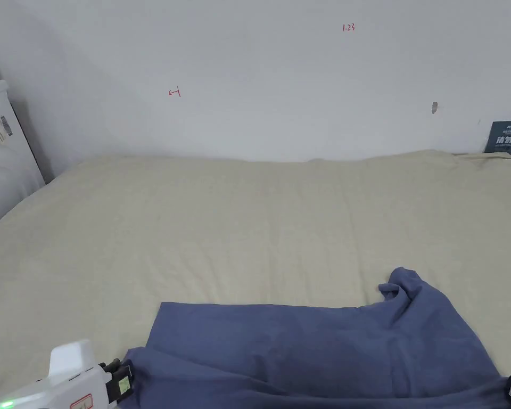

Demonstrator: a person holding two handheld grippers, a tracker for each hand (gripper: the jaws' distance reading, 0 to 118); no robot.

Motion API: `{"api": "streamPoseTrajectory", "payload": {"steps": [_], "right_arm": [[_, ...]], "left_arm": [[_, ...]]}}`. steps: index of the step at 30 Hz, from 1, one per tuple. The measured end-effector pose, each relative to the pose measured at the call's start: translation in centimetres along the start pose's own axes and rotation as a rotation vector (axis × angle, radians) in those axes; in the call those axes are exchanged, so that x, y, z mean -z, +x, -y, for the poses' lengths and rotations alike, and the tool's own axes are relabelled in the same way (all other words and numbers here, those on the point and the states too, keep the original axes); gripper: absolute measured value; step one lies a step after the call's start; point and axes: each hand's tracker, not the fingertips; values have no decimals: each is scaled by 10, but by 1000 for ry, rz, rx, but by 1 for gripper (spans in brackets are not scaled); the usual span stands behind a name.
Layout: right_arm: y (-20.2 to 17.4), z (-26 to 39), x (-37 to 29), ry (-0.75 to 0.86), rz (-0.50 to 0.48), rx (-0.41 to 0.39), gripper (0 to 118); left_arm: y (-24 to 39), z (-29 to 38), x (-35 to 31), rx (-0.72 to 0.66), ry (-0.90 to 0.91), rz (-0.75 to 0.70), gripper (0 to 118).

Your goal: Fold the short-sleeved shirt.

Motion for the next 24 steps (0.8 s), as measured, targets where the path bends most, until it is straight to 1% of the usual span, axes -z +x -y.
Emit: {"api": "streamPoseTrajectory", "payload": {"steps": [3,4,5,6,7,8,9,10,13,15,17,19,20,21,23,24], "right_arm": [[-1,5,26,-88,51,-52,11],[0,9,31,-80,64,-55,16],[2,13,37,-102,86,-81,29],[3,14,40,-110,115,-102,46],[5,16,38,-88,130,-101,65],[7,16,30,-61,119,-99,72],[9,15,19,-14,104,-93,75],[10,13,5,33,87,-89,76],[5,8,-39,151,63,-126,77],[-3,8,-71,207,13,-144,77],[-14,10,-97,221,-5,-150,77],[-24,16,-119,220,-82,-171,77],[-31,21,-129,215,-81,-178,77],[-39,27,-137,222,-82,-185,77],[-49,38,-150,203,-142,-227,77],[-53,45,-155,198,-148,-232,77]], "left_arm": [[-3,7,19,-10,-22,-9,14],[-5,11,25,-8,-34,-11,17],[-6,16,29,-4,-38,-23,28],[-8,18,30,6,-39,-43,46],[-10,20,29,20,-37,-54,69],[-11,20,24,35,-39,-59,75],[-14,20,14,46,-18,-48,75],[-15,19,2,56,7,-32,75],[-11,14,-43,72,94,-6,75],[-2,14,-80,117,182,13,76],[11,18,-114,145,233,45,76],[24,27,-141,183,273,82,77],[31,32,-153,211,293,100,77],[40,39,-163,227,317,95,77],[50,49,-178,264,330,132,76],[54,56,-182,259,338,140,76]]}}
